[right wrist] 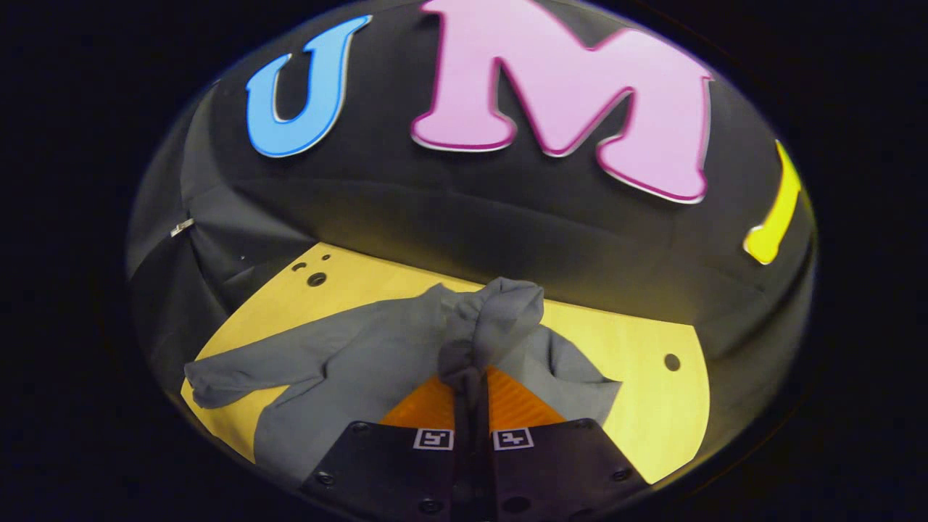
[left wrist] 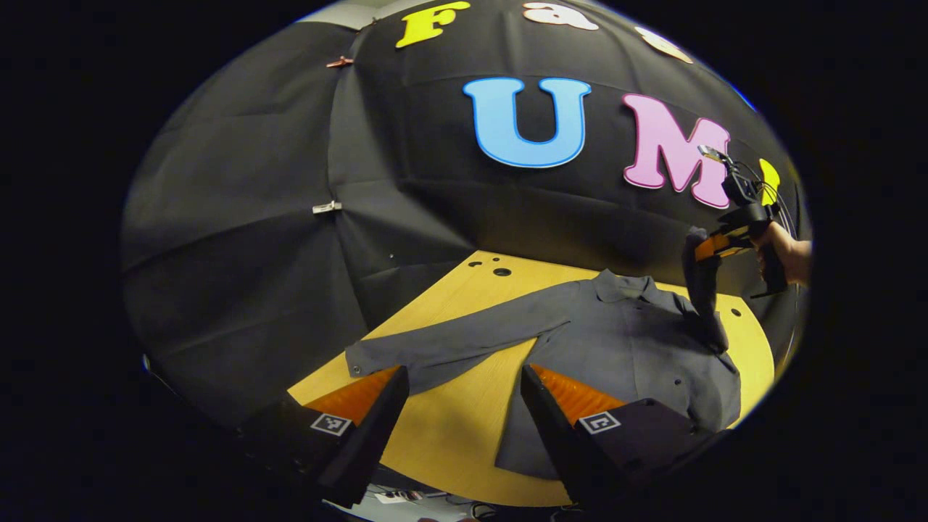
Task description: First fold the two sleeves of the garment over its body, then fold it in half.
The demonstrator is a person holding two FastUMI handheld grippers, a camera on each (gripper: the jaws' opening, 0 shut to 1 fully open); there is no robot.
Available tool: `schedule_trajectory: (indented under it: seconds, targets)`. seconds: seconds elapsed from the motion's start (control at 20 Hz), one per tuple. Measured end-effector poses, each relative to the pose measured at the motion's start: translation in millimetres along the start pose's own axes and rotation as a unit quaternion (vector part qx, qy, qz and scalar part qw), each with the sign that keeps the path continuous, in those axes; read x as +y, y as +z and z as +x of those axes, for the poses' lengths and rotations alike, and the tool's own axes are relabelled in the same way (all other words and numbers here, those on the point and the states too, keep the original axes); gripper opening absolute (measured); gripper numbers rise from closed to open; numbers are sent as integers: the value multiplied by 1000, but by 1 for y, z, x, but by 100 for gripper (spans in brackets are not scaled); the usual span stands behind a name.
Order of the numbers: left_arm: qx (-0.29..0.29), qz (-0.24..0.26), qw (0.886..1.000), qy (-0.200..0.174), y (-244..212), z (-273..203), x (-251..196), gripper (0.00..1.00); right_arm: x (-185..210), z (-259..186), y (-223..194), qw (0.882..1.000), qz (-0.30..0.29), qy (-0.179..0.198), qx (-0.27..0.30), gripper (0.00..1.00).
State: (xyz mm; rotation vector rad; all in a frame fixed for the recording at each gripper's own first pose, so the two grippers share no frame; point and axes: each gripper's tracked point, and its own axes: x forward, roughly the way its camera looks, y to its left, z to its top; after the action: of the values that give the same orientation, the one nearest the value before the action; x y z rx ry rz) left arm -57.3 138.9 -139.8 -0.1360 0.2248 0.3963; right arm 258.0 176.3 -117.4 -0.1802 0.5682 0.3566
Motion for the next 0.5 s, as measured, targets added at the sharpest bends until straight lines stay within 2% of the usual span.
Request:
schedule_trajectory:
  seconds: [0.05, 0.1, 0.2, 0.25, 0.3, 0.45, 0.5]
  targets:
    - [2, -8, 1000, 1, -4, 2, 2, 98, 17, 8, 0, 1000, -1, 10, 4, 0]
    - [2, -15, 1000, 2, -4, 3, 4, 98, 30, 16, -2, 1000, -3, 17, 9, 5]
    - [3, -22, 1000, 8, -8, 8, 12, 98, 59, 30, -8, 999, -8, 26, 23, 5]
    - [3, -24, 1000, 14, -8, 9, 18, 98, 73, 38, -10, 999, -12, 31, 26, 0]
    - [4, -27, 999, 19, -9, 11, 23, 98, 85, 46, -13, 999, -16, 35, 28, 5]
    - [7, -41, 998, 38, -12, 16, 37, 97, 124, 66, -28, 997, -24, 60, 44, 6]
    - [8, -47, 998, 46, -14, 18, 41, 97, 135, 71, -35, 996, -24, 68, 55, 10]
